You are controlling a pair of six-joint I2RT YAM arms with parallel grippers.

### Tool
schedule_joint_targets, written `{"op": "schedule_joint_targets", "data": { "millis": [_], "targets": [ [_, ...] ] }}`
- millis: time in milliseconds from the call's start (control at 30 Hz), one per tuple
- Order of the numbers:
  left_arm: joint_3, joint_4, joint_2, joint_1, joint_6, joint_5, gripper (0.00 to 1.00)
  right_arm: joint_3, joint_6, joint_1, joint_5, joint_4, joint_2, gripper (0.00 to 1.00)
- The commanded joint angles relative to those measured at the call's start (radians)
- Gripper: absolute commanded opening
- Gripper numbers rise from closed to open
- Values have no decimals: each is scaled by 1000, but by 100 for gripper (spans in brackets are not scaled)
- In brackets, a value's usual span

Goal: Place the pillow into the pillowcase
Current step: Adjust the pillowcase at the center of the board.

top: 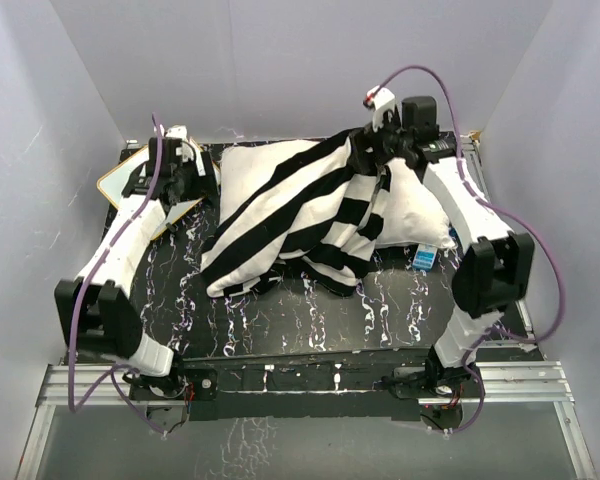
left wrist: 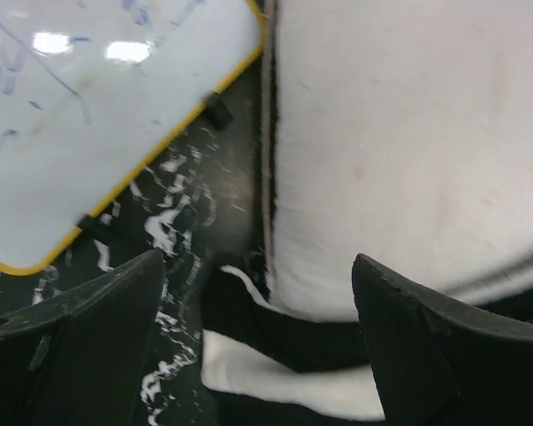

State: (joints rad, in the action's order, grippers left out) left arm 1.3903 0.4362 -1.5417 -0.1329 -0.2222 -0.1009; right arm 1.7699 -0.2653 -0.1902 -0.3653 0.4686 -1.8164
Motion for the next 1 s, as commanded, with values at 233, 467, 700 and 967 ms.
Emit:
{"op": "schedule_joint_targets", "data": {
  "millis": [233,467,700,967],
  "targets": [
    [-544,23,549,-42,-252,626,77,-343,-580,-1,-648,434,497,97],
    [-683,-134,594,-278,-376,496,78,-785,-836,-18,-718,415,586,94],
    [-520,7,260,-658,-310,-128,81,-1028,-706,-98,-463,39,582,93],
    [-536,-85,119,-675,-309,-278,80,-1142,-507,-233,-256,-300,520,90]
  ]
}}
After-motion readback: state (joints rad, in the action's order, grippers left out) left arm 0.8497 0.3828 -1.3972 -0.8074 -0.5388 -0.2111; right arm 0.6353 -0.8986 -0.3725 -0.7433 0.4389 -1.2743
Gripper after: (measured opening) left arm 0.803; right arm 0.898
